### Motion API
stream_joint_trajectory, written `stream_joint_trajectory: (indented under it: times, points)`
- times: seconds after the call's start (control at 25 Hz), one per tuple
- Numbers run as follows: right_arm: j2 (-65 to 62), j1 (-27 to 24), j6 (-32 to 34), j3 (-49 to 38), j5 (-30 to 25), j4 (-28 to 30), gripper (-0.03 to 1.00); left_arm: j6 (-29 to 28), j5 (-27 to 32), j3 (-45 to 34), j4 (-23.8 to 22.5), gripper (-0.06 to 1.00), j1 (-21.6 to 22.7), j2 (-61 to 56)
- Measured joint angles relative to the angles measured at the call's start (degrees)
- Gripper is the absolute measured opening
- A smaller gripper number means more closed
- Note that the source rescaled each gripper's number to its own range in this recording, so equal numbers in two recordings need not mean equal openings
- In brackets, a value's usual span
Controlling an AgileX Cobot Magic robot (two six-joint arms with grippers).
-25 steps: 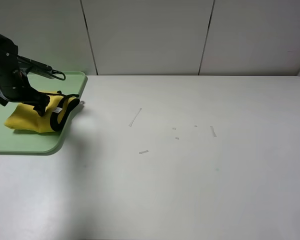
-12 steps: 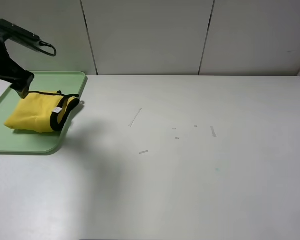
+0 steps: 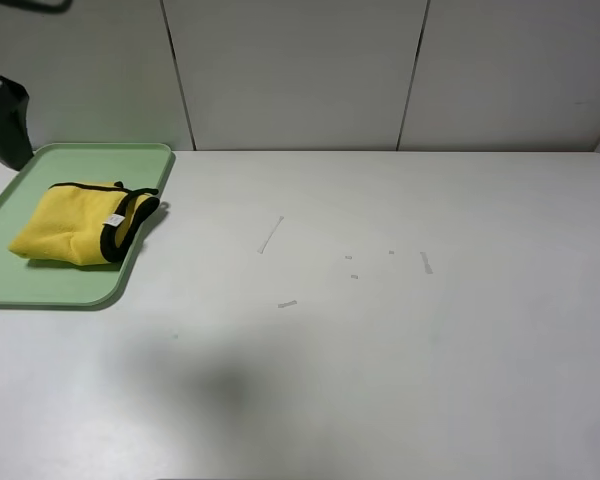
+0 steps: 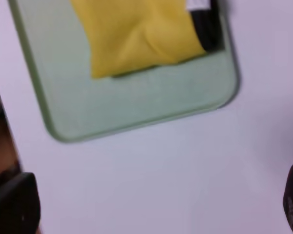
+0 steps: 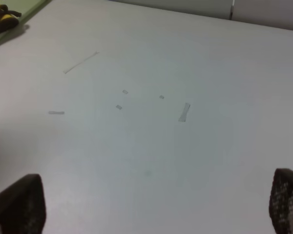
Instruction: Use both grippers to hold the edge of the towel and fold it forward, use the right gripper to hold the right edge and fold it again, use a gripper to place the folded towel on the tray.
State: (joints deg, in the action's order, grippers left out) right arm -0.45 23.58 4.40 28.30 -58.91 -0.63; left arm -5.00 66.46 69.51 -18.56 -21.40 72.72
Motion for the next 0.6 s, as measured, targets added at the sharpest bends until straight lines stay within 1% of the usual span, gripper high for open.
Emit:
stream_joint_trajectory:
  times: [0.12,0.24,0.36,0.6]
  points:
    - [0.00,0.00,0.00,0.00,0.00,0.00,1.00,0.00,0.00,-0.81,4.29,1.00,-2.81,-5.11]
    - [0.00,0.00,0.00,0.00,0.00,0.00,1.00,0.00,0.06,-4.55,8.06,1.00,-4.76,-10.78]
    - [0.00,0.00,0.00,0.00,0.00,0.00,1.00,0.00,0.06,-10.18,9.34,1.00,-5.70,-16.78]
    - [0.00,0.00,0.00,0.00,0.00,0.00,1.00,0.00,0.06,-22.40,10.86,1.00,-5.78,-29.20]
